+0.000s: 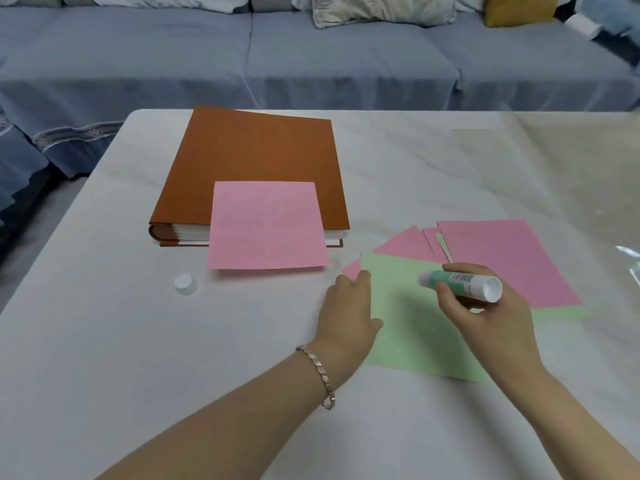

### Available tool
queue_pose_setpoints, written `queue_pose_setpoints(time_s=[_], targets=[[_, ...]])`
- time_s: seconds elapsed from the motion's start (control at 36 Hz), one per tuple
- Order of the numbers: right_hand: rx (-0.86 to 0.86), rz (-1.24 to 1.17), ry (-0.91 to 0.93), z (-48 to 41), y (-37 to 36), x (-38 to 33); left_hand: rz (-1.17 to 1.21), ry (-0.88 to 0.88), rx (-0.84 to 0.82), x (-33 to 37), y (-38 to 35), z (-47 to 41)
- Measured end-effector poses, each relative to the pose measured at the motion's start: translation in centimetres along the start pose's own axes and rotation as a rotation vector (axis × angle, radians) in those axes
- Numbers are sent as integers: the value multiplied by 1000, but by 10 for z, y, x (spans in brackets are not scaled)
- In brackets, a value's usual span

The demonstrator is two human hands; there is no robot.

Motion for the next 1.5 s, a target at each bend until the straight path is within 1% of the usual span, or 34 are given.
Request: queue_pose_setpoints(time_s=[0.11,0.19,0.28,0.31,0.36,0.42,0.44,0.5,0.53,0.69,0.75,0.89,0.92,1.0,1.08,1.17,1.25,1.36,1.42,1.5], targets=[[-3,6,2,0,1,3,39,26,-12,1,-1,2],[-22,-4,0,3,-3,6,20,58,-10,-4,0,3],[-35,-7,4,6,-6,6,-93,71,-12,-12,6,4],[-37,-14,1,7,-7,6,-136,49,-23,-16,7,6],[-42,-23,-3,9,-8,6,-190,-60,-31,-26,9,13],[-56,-21,-3,11,-11,6,-270,-271,-26,-39,13,25],[-68,-22,-3,13,-13,6,-347,-375,-30,-47,15,31],[-89,-21,-1,15,-18,6,-479,-481,-6,-69,19,42],[-97,-17,-1,16,-21,6,-518,-491,10,-81,21,47],[-137,-3,26,21,-39,-5,-498,-477,68,-123,37,75],[-148,6,33,22,-46,-9,-451,-472,95,-126,38,85],[-175,21,39,22,-63,-14,-393,-554,187,-121,37,96],[-182,24,41,23,-66,-15,-383,-547,208,-121,39,95],[-198,28,43,25,-71,-19,-391,-455,267,-127,42,89],[-220,45,41,28,-76,-21,-397,-316,255,-138,43,87],[-250,23,3,29,-81,-22,-419,-362,227,-141,37,90],[-271,-24,-46,30,-90,-23,-385,-420,241,-141,36,93],[-380,-109,-129,41,-113,-23,-301,-430,310,-143,35,96],[-430,-72,-113,48,-127,-23,-265,-426,354,-143,35,95],[-459,-29,-103,54,-143,-23,-227,-424,418,-143,36,95]])
Point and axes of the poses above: each hand's wrist, its own z-axis away from the middle knuckle, its own y-axis out of the back of the hand, x = y × z, the point moved 4 cm from there along -z, towards the middle knuckle, and after that the axes turned 3 degrees about x, right-handed, at the moved point
